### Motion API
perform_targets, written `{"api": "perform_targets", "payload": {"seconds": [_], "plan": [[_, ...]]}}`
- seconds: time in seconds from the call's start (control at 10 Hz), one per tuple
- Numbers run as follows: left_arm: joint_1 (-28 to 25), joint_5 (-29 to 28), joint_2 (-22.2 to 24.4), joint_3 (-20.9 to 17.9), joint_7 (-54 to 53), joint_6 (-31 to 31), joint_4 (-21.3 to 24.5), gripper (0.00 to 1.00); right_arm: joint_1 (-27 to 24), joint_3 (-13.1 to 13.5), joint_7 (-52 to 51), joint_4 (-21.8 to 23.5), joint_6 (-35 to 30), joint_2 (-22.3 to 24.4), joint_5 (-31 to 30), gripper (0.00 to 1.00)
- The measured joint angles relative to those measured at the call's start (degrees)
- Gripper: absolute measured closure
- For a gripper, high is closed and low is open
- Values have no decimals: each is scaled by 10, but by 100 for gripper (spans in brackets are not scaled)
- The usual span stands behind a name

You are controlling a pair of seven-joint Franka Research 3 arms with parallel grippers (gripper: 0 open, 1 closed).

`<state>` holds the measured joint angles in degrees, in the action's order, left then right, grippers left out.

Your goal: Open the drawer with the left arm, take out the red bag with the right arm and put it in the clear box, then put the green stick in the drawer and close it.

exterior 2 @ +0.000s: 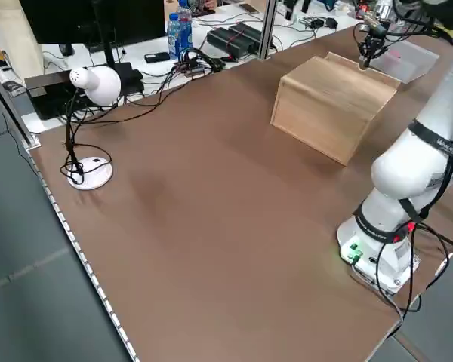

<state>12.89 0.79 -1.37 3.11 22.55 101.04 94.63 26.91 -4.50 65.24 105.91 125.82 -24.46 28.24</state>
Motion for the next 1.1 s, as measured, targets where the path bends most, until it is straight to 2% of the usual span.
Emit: {"api": "perform_targets", "payload": {"seconds": [0.2, 0.4, 0.6, 0.8, 0.9, 1.1], "plan": [[-12, 16, 50, -52, -93, -1, 42, 0, 65, 3, 68, 6, 51, -8, -2, 99], [-52, 16, 72, -56, -178, -2, 69, 0, 86, 6, 103, 8, 70, -11, -2, 99], [-69, 14, 72, -55, -199, -3, 75, 0, 124, 5, 160, 7, 114, -11, -1, 99], [-76, 9, 66, -54, -206, -4, 78, 0, 184, 9, 237, 7, 177, -15, -5, 99], [-78, 6, 58, -54, -206, -2, 72, 0, 195, 19, 255, 10, 182, -14, -6, 99], [-79, -6, 31, -53, -207, -1, 38, 0, 196, 21, 253, 9, 182, -15, -6, 98]]}}
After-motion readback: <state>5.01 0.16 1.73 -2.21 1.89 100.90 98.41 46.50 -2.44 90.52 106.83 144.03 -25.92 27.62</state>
